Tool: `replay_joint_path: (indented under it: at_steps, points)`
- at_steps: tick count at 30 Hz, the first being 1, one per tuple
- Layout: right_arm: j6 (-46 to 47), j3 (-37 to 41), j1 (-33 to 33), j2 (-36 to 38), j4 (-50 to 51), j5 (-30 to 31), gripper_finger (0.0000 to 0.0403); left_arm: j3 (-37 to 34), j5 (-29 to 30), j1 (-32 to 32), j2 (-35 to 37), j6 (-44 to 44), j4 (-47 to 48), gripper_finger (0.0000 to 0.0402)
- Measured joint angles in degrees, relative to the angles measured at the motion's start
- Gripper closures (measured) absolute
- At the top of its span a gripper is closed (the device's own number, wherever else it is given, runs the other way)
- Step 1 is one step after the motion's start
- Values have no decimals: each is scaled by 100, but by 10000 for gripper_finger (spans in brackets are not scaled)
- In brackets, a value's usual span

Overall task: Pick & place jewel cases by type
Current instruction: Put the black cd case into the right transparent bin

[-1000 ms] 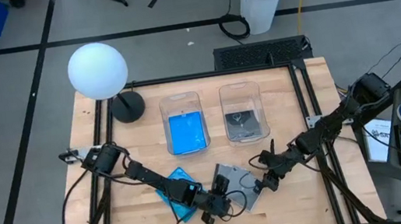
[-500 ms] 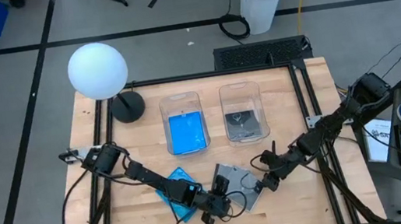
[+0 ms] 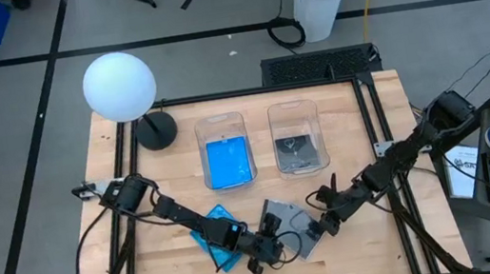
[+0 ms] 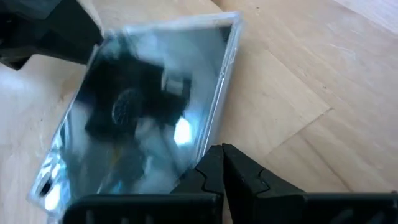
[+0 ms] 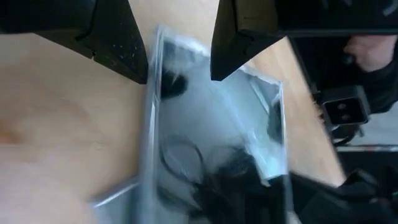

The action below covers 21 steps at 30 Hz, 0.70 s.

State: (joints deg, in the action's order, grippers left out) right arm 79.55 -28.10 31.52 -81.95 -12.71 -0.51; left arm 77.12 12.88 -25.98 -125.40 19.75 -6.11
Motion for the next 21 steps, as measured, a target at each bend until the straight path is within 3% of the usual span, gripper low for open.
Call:
replay_joint_path:
  at_steps: [8, 13, 21]
  points:
    - [-237, -1, 14, -422, -1228, -125, 236, 0, 33, 70, 0, -44, -16, 387]
    - [-273, -2, 9, -425, -1272, -108, 247, 0, 29, 87, 0, -44, -17, 394]
    - [-435, -7, 9, -409, -1328, -38, 351, 0, 27, 83, 0, -44, 10, 381]
